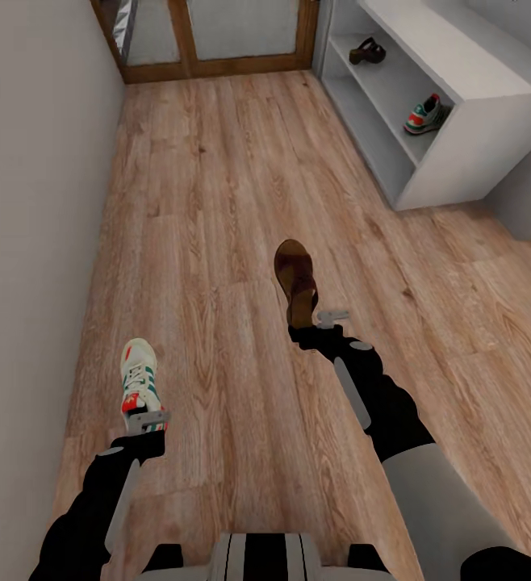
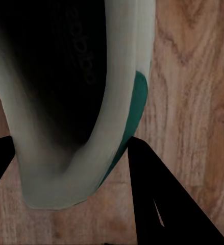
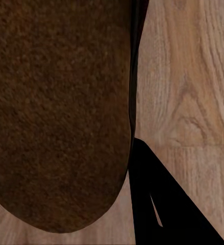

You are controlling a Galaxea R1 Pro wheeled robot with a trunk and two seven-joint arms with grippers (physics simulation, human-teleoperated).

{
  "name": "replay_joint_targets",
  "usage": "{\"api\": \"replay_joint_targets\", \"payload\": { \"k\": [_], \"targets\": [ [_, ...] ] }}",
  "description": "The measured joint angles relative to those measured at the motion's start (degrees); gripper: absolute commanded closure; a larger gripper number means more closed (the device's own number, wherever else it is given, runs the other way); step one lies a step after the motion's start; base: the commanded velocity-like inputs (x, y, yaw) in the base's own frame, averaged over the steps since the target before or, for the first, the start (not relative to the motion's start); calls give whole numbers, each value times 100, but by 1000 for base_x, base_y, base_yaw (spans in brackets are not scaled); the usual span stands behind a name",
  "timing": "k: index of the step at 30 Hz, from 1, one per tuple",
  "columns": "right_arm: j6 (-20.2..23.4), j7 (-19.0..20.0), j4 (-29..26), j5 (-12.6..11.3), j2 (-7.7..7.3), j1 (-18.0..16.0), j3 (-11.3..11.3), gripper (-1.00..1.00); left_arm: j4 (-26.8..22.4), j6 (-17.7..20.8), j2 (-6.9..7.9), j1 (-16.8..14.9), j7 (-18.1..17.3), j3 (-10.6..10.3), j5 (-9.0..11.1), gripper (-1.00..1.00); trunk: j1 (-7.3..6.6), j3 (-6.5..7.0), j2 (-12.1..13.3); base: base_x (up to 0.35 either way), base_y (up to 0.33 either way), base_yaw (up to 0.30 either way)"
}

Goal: Pick up the two gym shoes and the two sandals from the corridor floor and place them onto the hallstand (shoe rack) in the corridor, making sure they are on the rack and not on the floor. Arrange them so the two gym shoes are next to each other and the two sandals are next to each other.

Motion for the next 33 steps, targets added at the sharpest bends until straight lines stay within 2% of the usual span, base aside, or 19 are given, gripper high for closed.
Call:
{"api": "replay_joint_targets", "payload": {
  "k": [17,33],
  "targets": [
    [0,1,-2,-12,0,0,-1,100,-2,0,0,-1,0,0,-2,100,0,104,0,314,168,2],
    [0,1,-2,-13,0,0,3,100,-2,0,0,-1,0,0,-3,100,0,247,0,335,35,0]
  ]
}}
